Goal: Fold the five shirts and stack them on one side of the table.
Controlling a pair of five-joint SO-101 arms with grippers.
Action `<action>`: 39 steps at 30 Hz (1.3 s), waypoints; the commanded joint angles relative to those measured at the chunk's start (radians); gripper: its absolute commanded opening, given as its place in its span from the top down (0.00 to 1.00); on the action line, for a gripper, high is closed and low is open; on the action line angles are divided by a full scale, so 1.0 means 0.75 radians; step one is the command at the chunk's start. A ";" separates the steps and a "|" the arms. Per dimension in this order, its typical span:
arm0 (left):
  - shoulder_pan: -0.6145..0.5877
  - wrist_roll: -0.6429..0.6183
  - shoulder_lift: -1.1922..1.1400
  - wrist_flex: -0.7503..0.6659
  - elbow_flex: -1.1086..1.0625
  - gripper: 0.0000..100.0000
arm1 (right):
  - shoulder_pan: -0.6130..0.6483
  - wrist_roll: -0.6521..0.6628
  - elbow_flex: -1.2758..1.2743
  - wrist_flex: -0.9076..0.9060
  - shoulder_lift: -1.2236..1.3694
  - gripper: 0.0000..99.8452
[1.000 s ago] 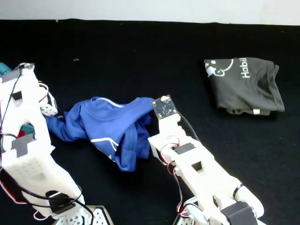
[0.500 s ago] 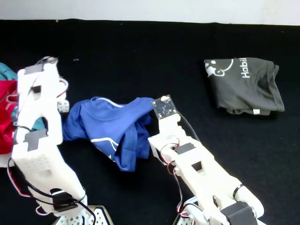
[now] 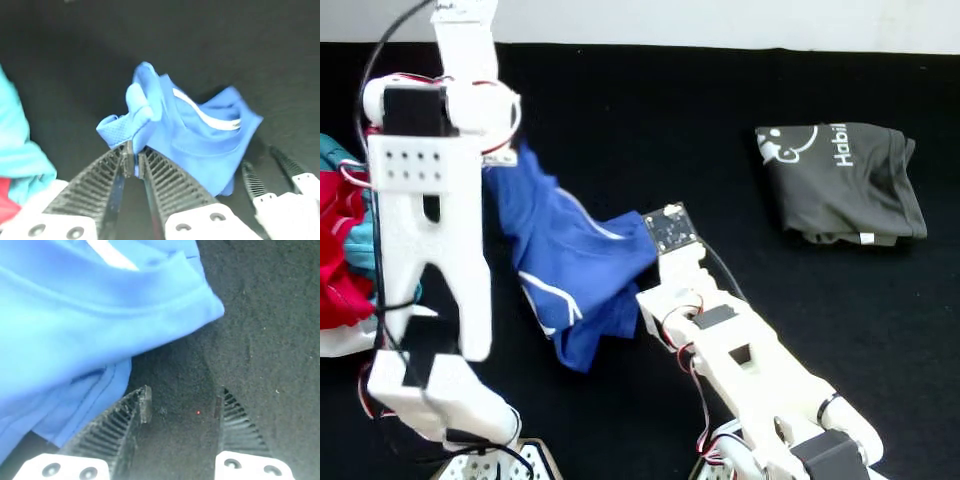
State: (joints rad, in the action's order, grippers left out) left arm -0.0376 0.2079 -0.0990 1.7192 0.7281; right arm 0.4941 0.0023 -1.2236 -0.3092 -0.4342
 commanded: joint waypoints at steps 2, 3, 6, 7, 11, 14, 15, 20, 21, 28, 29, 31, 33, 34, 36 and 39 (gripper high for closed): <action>0.185 -0.012 0.111 0.006 0.073 0.99 | -0.179 -0.108 0.032 0.021 -0.013 0.79; 0.238 -0.012 0.116 0.004 0.073 0.99 | -0.244 -0.172 0.040 0.019 -0.017 0.79; 0.379 -0.008 0.120 -0.059 0.073 0.99 | -0.416 -0.342 0.075 -0.048 -0.083 0.79; 0.420 -0.006 0.120 -0.086 0.073 0.99 | -0.449 -0.368 0.075 -0.073 -0.120 0.79; 0.588 -0.006 0.118 -0.135 0.069 0.99 | -0.488 -0.397 0.040 -0.107 -0.287 0.79; 0.678 -0.008 0.111 -0.131 0.052 0.92 | -0.488 -0.397 -0.036 -0.103 -0.425 0.79; 0.697 -0.010 0.101 -0.131 0.030 0.88 | -0.488 -0.397 -0.056 -0.103 -0.470 0.79; 0.731 -0.012 0.073 -0.113 -0.032 0.79 | -0.484 -0.393 -0.144 -0.097 -0.631 0.79; 0.723 -0.012 0.073 -0.113 -0.032 0.79 | -0.484 -0.391 -0.154 -0.097 -0.645 0.79; 0.429 -0.006 0.015 -0.049 -0.058 0.79 | -0.488 -0.395 -0.154 -0.097 -0.654 0.79; 0.363 -0.006 -0.013 -0.033 -0.087 0.79 | -0.486 -0.395 -0.152 -0.097 -0.654 0.79; 0.222 -0.006 -0.075 0.000 -0.171 0.79 | -0.480 -0.391 -0.152 -0.087 -0.654 0.79; 0.097 -0.006 -0.124 0.008 -0.279 0.79 | -0.480 -0.387 -0.165 -0.042 -0.650 0.79; 0.040 -0.006 -0.142 0.008 -0.326 0.79 | -0.480 -0.385 -0.165 -0.030 -0.639 0.79; -0.058 -0.006 -0.148 0.008 -0.396 0.79 | -0.480 -0.325 -0.152 -0.028 -0.584 0.79; -0.175 -0.010 -0.101 0.045 -0.451 0.79 | -0.480 -0.252 -0.089 -0.036 -0.478 0.79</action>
State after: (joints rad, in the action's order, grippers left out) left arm -0.0913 0.2079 -0.2156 1.7177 0.4150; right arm 0.1396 -0.2309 -1.3495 -0.3475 -0.8439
